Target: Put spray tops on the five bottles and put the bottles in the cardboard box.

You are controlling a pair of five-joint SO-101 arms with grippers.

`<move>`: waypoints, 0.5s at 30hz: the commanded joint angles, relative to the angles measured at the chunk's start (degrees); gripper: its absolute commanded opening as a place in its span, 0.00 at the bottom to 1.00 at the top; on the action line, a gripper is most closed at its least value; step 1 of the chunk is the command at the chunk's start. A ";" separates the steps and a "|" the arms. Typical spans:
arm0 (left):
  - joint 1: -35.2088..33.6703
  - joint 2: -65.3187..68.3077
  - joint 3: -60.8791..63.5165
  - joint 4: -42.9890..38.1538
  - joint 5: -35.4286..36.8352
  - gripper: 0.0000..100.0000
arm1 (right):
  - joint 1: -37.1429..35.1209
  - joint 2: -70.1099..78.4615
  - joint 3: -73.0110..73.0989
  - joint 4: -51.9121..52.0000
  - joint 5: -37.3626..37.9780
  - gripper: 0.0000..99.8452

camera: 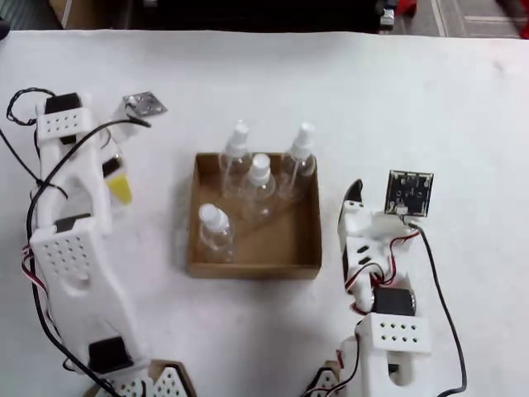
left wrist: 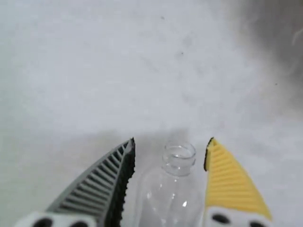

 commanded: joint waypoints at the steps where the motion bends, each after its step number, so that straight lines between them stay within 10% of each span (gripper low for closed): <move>1: 0.31 -0.84 -0.88 -0.62 -0.79 0.22 | -0.48 -0.31 -0.26 -1.19 0.70 0.23; 15: 0.92 -0.92 -0.44 0.09 -0.88 0.12 | -0.48 -0.31 -0.26 -1.19 0.70 0.23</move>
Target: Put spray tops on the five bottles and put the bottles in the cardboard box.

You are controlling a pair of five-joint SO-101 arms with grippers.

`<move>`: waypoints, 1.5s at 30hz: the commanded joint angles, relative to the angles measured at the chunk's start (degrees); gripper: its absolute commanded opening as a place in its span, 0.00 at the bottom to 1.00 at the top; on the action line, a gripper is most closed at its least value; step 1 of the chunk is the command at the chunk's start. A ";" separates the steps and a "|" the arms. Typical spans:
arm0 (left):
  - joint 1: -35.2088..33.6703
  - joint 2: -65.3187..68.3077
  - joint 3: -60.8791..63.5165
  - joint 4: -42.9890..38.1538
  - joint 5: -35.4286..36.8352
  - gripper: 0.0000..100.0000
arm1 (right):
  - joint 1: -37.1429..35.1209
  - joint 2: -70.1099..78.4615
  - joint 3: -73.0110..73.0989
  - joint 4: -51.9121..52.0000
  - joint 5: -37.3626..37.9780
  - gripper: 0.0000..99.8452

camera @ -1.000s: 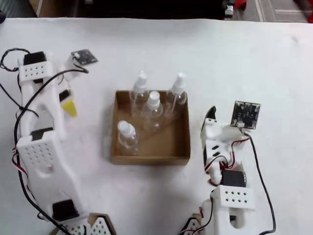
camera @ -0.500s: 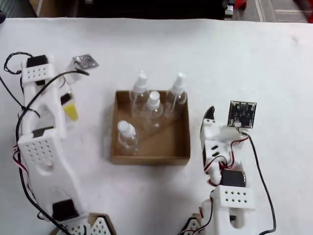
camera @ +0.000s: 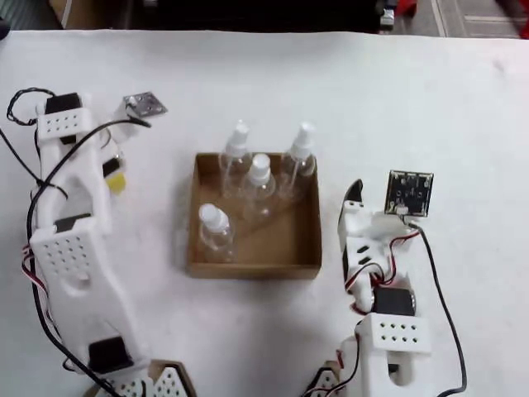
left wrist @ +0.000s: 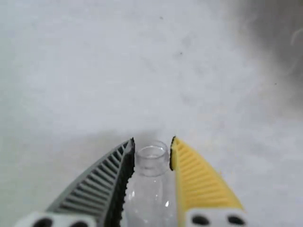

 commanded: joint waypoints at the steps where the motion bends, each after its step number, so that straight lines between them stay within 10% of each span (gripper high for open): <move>1: 0.92 -0.92 -0.88 1.05 -0.62 0.12 | -0.48 -0.31 -0.26 -1.19 0.70 0.23; 20: 5.85 -11.74 -9.67 13.27 7.21 0.02 | -0.48 -0.31 -0.26 -1.19 0.79 0.23; 39: 31.52 -87.78 10.64 11.87 27.69 0.02 | -0.22 -0.57 -0.26 -1.19 0.97 0.23; 45: 37.32 -103.25 11.34 3.34 45.01 0.02 | -0.13 -0.40 -0.26 -1.19 1.05 0.23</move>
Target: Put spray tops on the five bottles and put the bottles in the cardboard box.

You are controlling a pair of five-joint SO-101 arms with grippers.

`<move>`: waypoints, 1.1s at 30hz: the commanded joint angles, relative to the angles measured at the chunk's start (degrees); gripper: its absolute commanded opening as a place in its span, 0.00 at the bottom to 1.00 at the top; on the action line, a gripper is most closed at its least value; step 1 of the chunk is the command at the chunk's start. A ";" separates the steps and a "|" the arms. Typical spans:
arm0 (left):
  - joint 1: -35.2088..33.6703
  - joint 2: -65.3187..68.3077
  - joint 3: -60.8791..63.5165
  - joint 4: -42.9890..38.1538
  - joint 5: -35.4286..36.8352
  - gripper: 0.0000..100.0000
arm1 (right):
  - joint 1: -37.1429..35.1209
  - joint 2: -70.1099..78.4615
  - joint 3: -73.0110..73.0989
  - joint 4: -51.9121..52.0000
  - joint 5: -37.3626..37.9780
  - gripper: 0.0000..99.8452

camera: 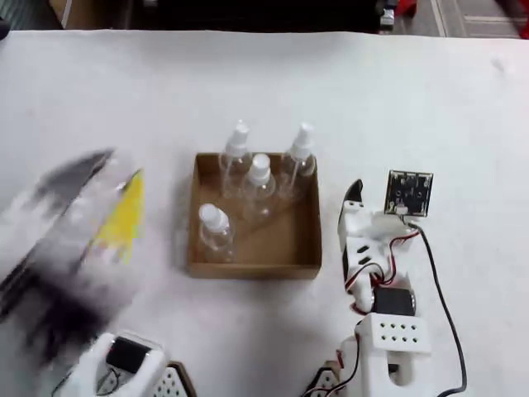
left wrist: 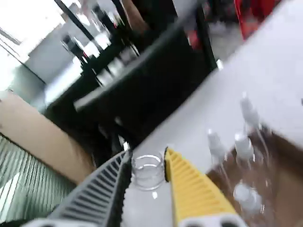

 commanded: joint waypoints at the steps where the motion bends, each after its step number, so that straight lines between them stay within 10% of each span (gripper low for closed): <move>1: 4.88 -6.11 0.79 -6.95 15.12 0.02 | -0.13 -0.40 -0.26 -1.19 0.79 0.23; 7: 17.10 -4.26 2.46 -10.99 28.66 0.02 | -0.04 -0.31 -0.26 -1.19 0.79 0.23; 14: 31.52 -3.47 21.10 -18.29 27.34 0.02 | 3.47 -0.22 0.00 -3.65 0.44 0.23; 23: 31.08 -3.47 48.62 -42.46 19.69 0.02 | 3.74 -0.31 3.43 -10.15 0.62 0.23; 33: 24.48 -3.47 80.09 -80.79 28.75 0.02 | 6.55 -0.40 3.34 -10.77 0.35 0.23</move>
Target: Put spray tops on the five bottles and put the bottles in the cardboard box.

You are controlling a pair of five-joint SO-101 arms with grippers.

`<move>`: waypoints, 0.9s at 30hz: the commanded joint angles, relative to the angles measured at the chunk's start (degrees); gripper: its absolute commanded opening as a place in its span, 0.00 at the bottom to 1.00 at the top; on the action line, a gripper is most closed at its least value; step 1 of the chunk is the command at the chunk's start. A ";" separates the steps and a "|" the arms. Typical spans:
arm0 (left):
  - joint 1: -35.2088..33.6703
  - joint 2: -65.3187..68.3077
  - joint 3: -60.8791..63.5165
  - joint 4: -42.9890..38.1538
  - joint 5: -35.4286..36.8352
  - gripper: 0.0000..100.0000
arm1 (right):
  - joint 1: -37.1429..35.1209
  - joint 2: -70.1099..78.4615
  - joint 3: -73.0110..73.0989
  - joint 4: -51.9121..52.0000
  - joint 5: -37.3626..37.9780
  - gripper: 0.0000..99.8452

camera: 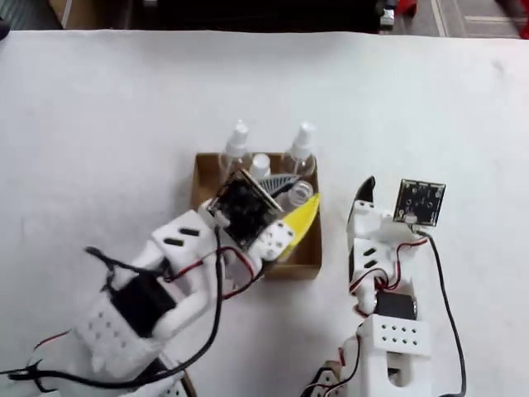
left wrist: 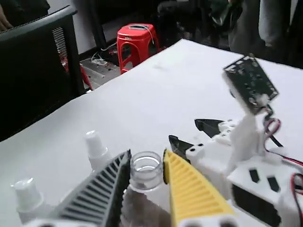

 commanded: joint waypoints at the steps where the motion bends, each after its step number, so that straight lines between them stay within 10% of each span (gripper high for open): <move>1: -2.86 0.13 9.67 -20.92 2.29 0.02 | 3.30 -0.22 -0.62 -2.68 0.26 0.23; 9: -1.71 0.84 21.01 -39.91 2.11 0.02 | 5.41 -0.22 -0.62 -3.30 -3.69 0.23; 27: -3.12 22.90 21.89 -49.32 2.29 0.02 | 5.41 -0.22 -0.62 -3.30 -3.69 0.23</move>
